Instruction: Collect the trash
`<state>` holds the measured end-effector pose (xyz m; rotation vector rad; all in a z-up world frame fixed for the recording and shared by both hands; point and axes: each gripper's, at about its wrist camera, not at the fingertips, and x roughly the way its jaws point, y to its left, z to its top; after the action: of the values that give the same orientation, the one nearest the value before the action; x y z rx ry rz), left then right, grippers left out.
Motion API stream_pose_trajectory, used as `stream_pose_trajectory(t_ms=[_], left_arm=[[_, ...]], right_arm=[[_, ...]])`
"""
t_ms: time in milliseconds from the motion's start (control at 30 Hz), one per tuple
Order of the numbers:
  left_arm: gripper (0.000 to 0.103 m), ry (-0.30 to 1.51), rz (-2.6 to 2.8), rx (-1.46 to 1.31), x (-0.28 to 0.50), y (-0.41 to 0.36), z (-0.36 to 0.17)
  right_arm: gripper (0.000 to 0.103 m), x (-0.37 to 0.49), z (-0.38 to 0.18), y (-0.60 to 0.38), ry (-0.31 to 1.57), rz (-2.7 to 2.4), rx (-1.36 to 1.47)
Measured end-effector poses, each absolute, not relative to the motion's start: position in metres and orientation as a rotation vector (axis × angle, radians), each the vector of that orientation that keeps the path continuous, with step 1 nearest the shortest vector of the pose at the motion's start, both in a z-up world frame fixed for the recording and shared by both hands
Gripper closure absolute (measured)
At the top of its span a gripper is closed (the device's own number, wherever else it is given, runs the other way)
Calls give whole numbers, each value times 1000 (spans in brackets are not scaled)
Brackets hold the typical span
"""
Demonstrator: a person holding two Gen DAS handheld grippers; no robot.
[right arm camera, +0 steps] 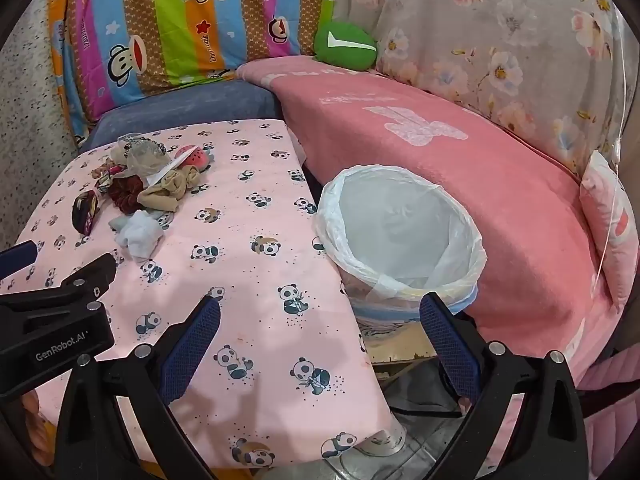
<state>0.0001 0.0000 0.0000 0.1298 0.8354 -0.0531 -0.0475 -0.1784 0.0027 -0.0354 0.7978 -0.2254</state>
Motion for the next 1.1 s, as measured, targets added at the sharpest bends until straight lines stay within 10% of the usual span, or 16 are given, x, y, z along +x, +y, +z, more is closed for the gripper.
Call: stream_pose_trajectory(t_ms=[1100], left_arm=[[7, 830, -63, 107, 0, 2, 8]], right_arm=[[7, -47, 15, -183, 779, -256, -60]])
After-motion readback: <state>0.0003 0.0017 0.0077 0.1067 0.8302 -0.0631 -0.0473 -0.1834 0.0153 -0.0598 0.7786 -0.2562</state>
